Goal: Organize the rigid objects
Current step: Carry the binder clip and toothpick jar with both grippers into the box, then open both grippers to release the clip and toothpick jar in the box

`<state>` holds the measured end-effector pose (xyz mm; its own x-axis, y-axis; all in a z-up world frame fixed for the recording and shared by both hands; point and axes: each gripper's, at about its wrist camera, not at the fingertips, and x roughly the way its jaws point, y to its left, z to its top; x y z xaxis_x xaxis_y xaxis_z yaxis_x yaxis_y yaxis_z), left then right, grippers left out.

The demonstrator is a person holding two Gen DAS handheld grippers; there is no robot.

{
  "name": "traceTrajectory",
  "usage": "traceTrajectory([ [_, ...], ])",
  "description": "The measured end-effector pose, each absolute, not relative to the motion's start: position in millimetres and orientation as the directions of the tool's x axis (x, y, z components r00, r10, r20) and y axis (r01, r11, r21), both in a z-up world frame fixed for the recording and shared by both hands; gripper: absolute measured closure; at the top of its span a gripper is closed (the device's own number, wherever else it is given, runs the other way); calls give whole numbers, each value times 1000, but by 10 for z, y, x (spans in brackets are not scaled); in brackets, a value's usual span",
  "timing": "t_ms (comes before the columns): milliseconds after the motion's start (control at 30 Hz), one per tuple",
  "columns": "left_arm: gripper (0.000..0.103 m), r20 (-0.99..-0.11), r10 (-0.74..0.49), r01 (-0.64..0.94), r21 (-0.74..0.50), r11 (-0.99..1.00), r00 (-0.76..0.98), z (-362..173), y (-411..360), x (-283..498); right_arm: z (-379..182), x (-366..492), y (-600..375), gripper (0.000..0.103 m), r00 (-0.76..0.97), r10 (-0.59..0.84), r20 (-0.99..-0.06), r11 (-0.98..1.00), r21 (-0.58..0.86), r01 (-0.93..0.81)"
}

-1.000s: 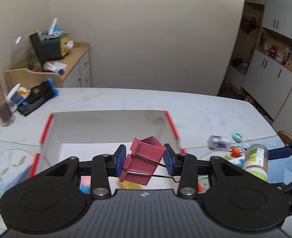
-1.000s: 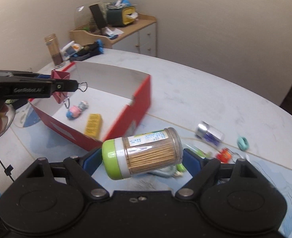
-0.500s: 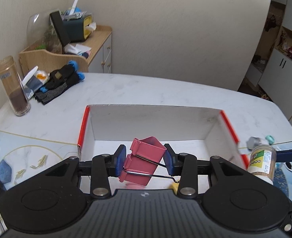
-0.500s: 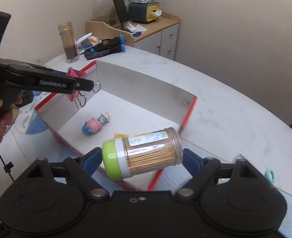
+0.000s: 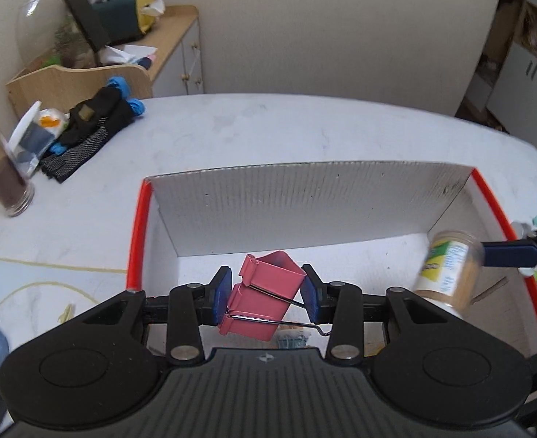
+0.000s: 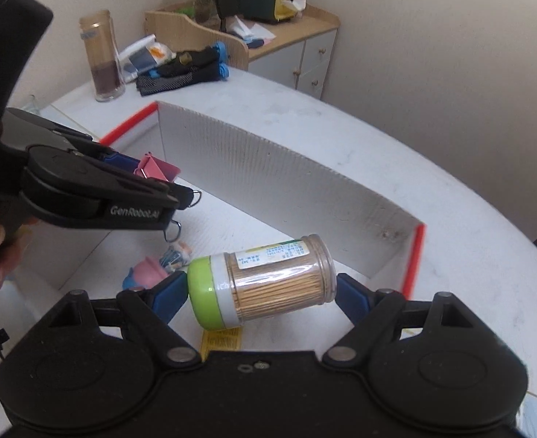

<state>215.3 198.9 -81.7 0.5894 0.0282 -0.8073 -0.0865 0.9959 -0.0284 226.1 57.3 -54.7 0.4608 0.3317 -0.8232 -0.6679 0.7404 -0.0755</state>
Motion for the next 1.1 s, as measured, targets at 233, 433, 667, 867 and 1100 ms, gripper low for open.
traceTrajectory([
  [233,64,-862,-2,-71,-44,997,507,-1030,2003,2380,-812,2395,748,17,437,272,-857,745,-100,-659],
  [433,63,-902,-11,-51,-37,998,433,-1175,1998,2516,-868,2417,770,17,399,271,-876,749,-68,-659],
  [667,63,-915,-17,-48,-40,998,404,-1271,1984,2578,-949,2452,775,17,363,245,-899,754,-59,-654],
  [867,63,-924,-28,-53,-52,997,381,-1339,1988,2629,-975,2480,777,17,321,230,-919,757,-38,-652],
  [1100,58,-921,-48,-69,-81,994,386,-1342,2024,2607,-958,2445,764,17,322,221,-921,755,-48,-654],
])
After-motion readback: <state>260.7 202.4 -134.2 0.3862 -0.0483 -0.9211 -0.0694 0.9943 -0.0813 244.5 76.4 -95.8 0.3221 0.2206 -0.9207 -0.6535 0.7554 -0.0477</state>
